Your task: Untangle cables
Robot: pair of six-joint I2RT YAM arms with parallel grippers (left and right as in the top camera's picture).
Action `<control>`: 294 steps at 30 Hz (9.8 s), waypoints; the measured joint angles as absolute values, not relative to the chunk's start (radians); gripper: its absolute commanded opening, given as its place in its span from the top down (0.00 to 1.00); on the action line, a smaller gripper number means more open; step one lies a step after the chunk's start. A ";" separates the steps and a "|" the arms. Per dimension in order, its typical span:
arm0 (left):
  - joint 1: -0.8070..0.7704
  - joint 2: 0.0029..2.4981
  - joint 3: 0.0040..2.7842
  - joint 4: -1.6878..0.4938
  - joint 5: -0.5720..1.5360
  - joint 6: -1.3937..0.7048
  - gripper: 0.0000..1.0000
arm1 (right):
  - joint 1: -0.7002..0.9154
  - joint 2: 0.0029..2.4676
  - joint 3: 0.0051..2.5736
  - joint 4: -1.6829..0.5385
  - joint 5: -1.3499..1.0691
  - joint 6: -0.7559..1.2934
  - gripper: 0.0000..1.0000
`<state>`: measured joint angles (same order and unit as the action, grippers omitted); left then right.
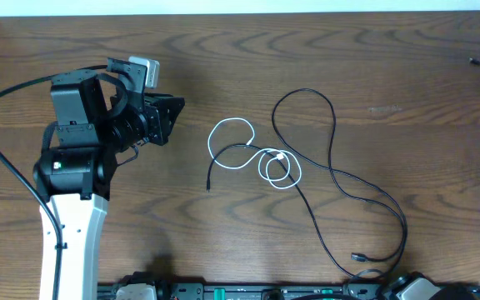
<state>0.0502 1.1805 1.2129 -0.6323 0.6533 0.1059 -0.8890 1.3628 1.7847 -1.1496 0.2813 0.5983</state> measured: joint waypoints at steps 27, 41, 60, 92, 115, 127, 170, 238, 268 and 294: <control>0.050 1.180 1.213 -0.623 0.656 0.103 0.75 | -1.073 2.017 1.790 -1.230 0.406 0.618 0.99; -0.010 1.180 1.213 -0.603 0.657 0.102 0.75 | -1.064 2.088 1.790 -1.181 0.214 0.588 0.56; -0.010 1.180 1.213 -0.611 0.651 0.102 0.75 | -0.824 1.676 1.791 -1.141 0.051 0.524 0.47; -0.010 1.180 1.213 -0.631 0.596 0.102 0.75 | -0.535 2.131 1.790 -1.034 0.038 0.076 0.02; -0.073 1.165 1.213 -0.622 0.596 0.106 0.75 | -0.681 2.251 1.789 -0.824 0.032 -0.046 0.01; -0.129 1.130 1.213 -0.620 0.596 0.110 0.75 | -0.700 2.304 1.789 -0.752 0.057 -0.096 0.11; -0.129 1.130 1.213 -0.630 0.596 0.114 0.75 | -0.736 2.172 2.237 -1.076 -0.054 0.075 0.04; -0.212 1.130 1.213 -0.600 0.544 0.129 0.75 | -0.889 1.981 2.428 -1.165 -0.131 0.268 0.99; -0.212 1.130 1.213 -0.566 0.571 0.131 0.75 | -0.953 1.921 2.040 -1.416 -0.032 0.405 0.99; -0.212 1.130 1.213 -0.550 0.578 0.160 0.75 | -1.007 1.713 1.335 -0.768 0.059 0.340 0.97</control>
<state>-0.2123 1.1301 1.2129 -0.5503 0.5777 0.1600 -1.0073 1.7130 1.3346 -0.7681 0.0593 0.3405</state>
